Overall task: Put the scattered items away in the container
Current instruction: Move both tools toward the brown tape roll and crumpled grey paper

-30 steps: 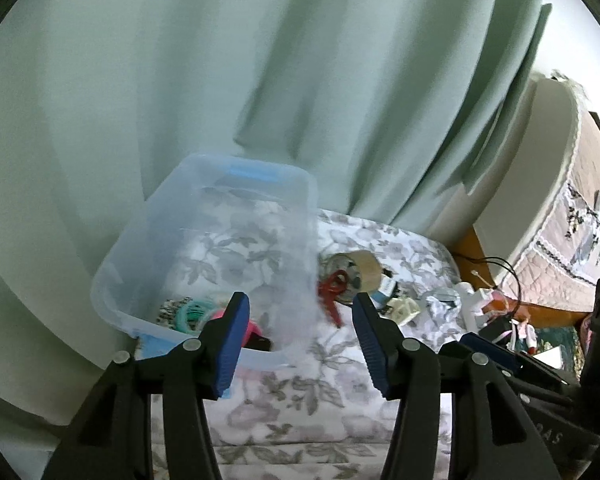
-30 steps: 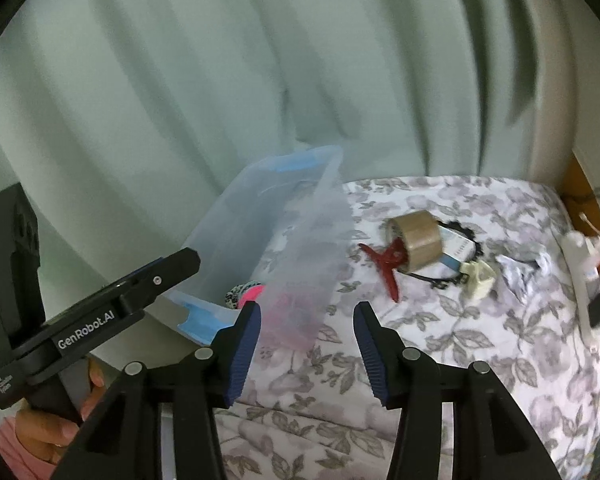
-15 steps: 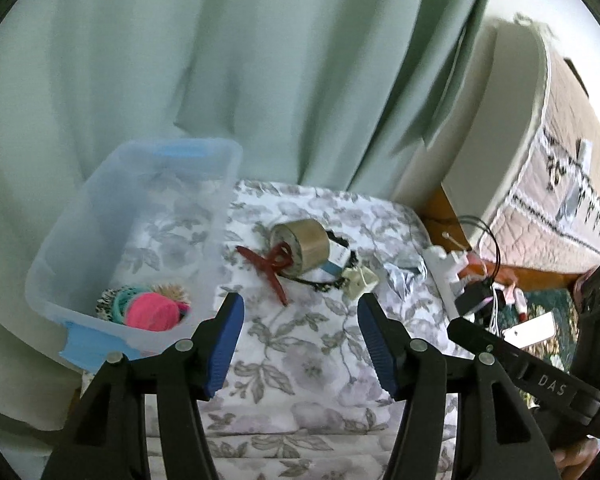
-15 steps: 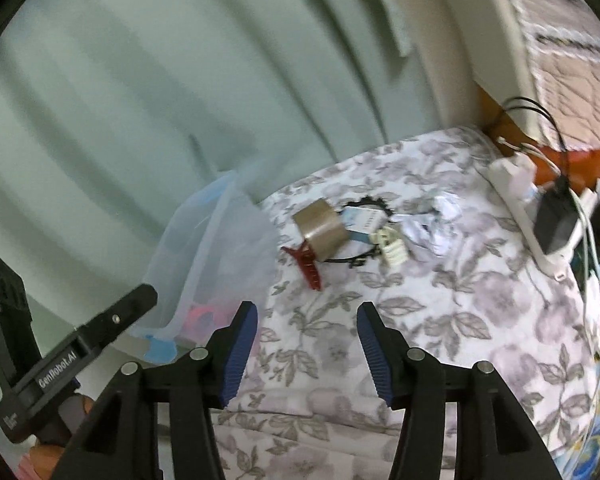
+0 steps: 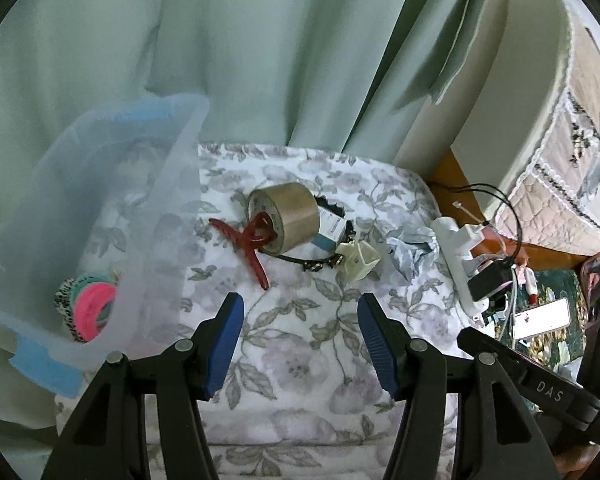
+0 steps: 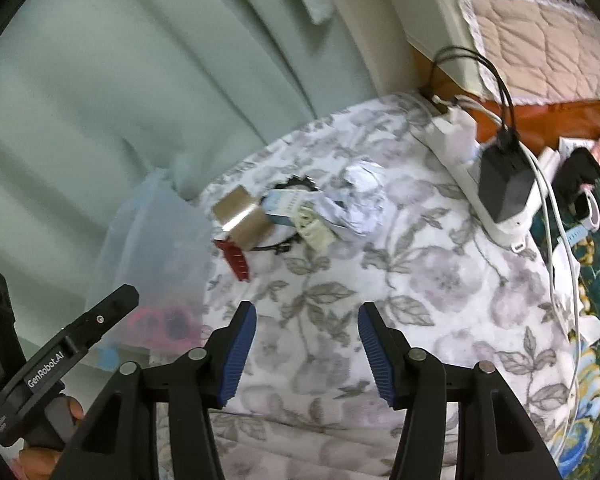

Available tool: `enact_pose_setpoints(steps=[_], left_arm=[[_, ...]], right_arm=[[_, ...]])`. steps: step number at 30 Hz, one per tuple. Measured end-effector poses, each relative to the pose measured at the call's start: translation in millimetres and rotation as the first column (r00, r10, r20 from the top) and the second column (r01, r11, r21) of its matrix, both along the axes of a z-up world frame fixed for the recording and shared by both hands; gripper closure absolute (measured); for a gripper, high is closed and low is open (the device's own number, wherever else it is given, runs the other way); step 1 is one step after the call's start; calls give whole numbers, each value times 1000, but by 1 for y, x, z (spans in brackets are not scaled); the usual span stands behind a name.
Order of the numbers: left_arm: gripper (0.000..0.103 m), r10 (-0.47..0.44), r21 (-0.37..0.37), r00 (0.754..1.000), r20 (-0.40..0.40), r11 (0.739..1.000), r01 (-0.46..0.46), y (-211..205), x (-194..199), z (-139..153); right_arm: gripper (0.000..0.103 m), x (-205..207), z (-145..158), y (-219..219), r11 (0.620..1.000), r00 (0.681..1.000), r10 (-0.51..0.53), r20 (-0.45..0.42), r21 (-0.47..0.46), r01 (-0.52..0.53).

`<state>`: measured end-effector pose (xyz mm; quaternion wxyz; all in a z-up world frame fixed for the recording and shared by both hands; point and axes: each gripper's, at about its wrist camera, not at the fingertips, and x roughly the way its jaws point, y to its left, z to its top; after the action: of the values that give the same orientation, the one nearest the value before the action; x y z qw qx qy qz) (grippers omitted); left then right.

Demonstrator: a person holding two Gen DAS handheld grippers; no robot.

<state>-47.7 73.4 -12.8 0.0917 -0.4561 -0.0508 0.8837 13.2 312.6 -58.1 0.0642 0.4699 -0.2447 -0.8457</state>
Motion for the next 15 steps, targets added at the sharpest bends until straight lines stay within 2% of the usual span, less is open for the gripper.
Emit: enact_pose_setpoints(steps=[4, 15], left_arm=[[43, 2, 1, 999, 53, 1000, -2, 8, -22, -19], [43, 31, 14, 994, 101, 999, -33, 21, -88, -52]], right_arm=[[34, -11, -14, 9, 1000, 999, -19, 49, 14, 18], [33, -49, -35, 22, 999, 994, -45, 100, 9, 44]])
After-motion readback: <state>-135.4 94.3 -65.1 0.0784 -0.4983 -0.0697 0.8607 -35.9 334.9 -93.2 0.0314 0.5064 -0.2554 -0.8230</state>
